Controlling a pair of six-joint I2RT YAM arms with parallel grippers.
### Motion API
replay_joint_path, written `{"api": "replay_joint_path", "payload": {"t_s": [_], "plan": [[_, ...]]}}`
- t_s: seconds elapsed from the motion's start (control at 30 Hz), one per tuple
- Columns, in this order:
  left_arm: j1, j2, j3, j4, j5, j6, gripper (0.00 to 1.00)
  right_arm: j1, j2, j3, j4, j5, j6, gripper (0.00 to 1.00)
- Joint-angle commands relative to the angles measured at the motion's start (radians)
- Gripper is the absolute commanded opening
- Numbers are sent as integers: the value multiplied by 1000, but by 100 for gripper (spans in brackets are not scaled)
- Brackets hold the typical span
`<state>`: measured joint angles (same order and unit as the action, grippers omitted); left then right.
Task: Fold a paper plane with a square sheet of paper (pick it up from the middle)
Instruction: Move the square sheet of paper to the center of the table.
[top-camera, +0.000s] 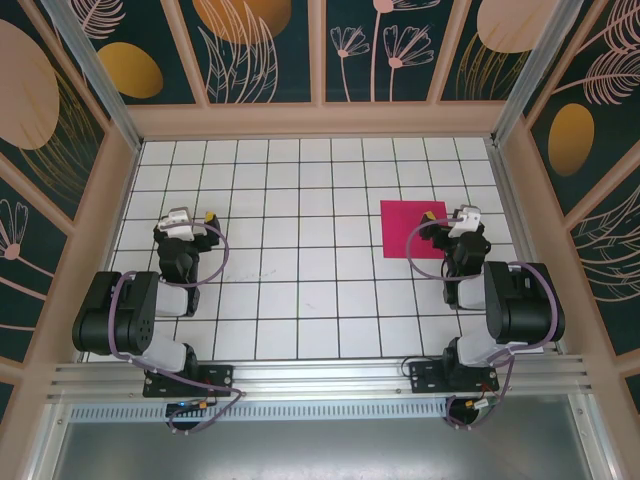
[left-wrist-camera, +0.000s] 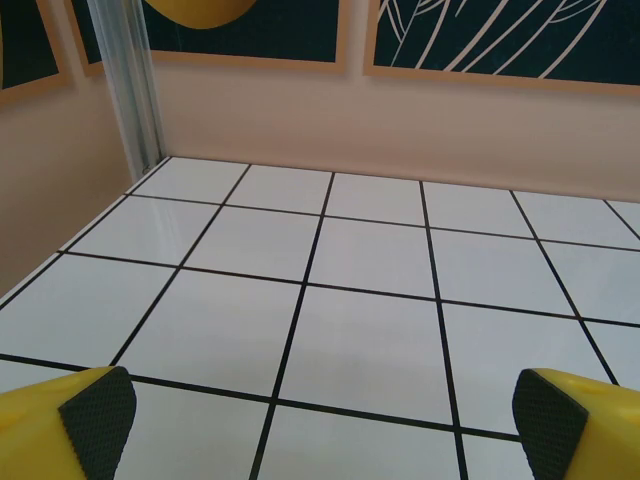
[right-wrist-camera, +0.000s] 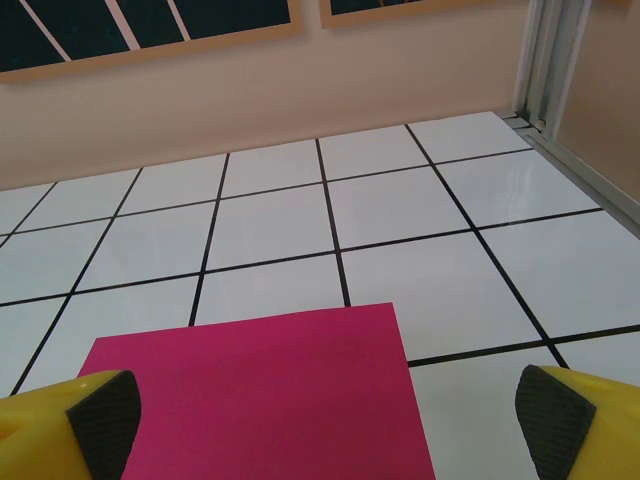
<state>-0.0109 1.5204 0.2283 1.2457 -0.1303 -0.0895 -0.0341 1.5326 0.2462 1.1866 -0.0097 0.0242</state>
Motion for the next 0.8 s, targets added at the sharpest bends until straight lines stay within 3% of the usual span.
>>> {"api": "replay_joint_path", "payload": {"t_s": [0.0, 0.77], "plan": [[9, 0, 5, 40, 15, 14, 99, -9, 6, -8, 47, -22, -7, 99], [9, -3, -1, 47, 9, 13, 99, -7, 5, -10, 49, -22, -7, 99]]}}
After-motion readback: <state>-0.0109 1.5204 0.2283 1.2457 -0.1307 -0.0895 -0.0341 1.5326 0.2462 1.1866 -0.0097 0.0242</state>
